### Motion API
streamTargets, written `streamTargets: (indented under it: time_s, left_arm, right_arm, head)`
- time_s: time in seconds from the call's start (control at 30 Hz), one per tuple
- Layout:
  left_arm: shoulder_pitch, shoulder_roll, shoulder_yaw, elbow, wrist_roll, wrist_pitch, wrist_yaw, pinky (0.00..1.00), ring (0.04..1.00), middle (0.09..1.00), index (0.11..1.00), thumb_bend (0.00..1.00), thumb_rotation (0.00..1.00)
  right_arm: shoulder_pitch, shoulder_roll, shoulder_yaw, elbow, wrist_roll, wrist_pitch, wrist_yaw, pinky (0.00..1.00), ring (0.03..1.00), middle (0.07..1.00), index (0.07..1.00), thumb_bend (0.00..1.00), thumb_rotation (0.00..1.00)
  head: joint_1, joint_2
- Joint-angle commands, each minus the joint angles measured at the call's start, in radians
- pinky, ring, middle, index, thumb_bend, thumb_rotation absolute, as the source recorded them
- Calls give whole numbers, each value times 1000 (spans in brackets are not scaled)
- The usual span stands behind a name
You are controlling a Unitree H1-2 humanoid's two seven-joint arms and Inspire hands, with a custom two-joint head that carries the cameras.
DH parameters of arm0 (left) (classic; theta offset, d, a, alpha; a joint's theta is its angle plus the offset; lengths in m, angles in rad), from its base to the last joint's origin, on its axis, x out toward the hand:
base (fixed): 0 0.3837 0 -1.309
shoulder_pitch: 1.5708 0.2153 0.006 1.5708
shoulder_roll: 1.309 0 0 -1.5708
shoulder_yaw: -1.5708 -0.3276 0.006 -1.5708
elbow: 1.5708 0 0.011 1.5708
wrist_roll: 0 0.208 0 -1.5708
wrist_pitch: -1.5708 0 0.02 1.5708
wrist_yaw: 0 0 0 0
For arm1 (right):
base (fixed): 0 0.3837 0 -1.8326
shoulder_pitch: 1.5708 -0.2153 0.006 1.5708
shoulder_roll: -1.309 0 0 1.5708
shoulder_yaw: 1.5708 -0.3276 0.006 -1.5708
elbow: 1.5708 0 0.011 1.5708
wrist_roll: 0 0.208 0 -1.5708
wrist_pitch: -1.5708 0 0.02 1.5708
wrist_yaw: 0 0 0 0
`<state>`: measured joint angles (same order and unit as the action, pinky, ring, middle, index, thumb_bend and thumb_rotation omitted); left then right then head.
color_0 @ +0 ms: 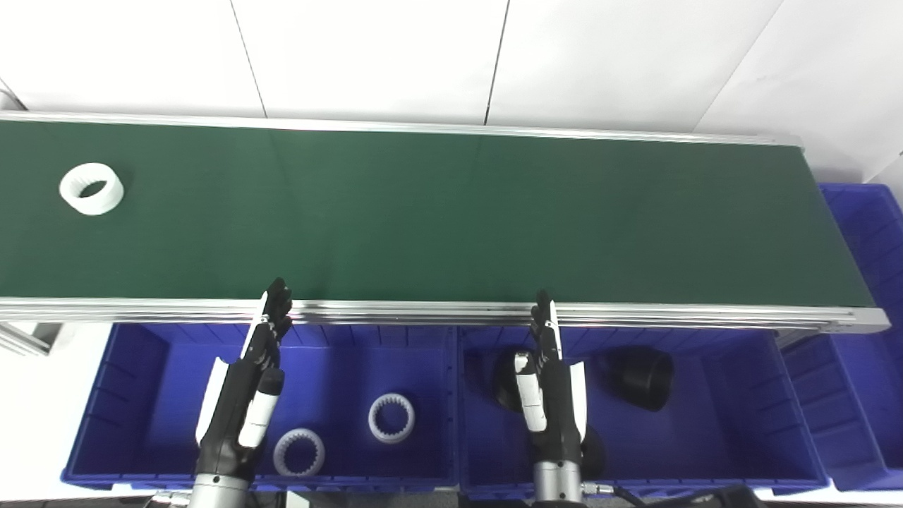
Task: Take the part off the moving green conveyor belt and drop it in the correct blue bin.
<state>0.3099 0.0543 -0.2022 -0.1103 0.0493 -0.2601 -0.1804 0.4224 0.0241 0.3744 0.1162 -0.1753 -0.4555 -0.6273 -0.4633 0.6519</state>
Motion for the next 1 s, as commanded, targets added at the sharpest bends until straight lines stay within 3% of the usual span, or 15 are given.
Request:
streamTargets:
  time_s: [0.0, 0.13, 0.3, 0.63, 0.97]
  left_arm:
    - [0, -9, 2, -12, 16, -41, 22, 979, 1000, 1000, 1000, 724, 990]
    - [16, -15, -4, -15, 20, -40, 29, 988, 1000, 1000, 1000, 750, 993]
    - [25, -19, -14, -12, 13, -59, 28, 1000, 1000, 1000, 1000, 682, 982]
    - [18, -30, -12, 14, 67, -102, 52, 964, 1000, 1000, 1000, 642, 989]
    - [14, -38, -13, 26, 70, -100, 55, 973, 1000, 1000, 1000, 670, 967]
  right_arm:
    - [41, 18, 33, 4, 6, -14, 4, 981, 983, 996, 992, 710, 1000]
    - [44, 15, 30, 5, 22, -14, 18, 974, 973, 990, 984, 698, 1000]
    - [41, 17, 26, 9, 26, -14, 19, 964, 970, 993, 976, 709, 1000]
    - [38, 14, 31, 15, 37, -14, 16, 952, 960, 988, 974, 694, 1000]
    - [33, 7, 31, 27, 42, -14, 14, 947, 958, 985, 968, 689, 994]
  head:
    - [11, -7]
    - [19, -11]
    - [26, -14]
    - [37, -20]
    - [58, -44]
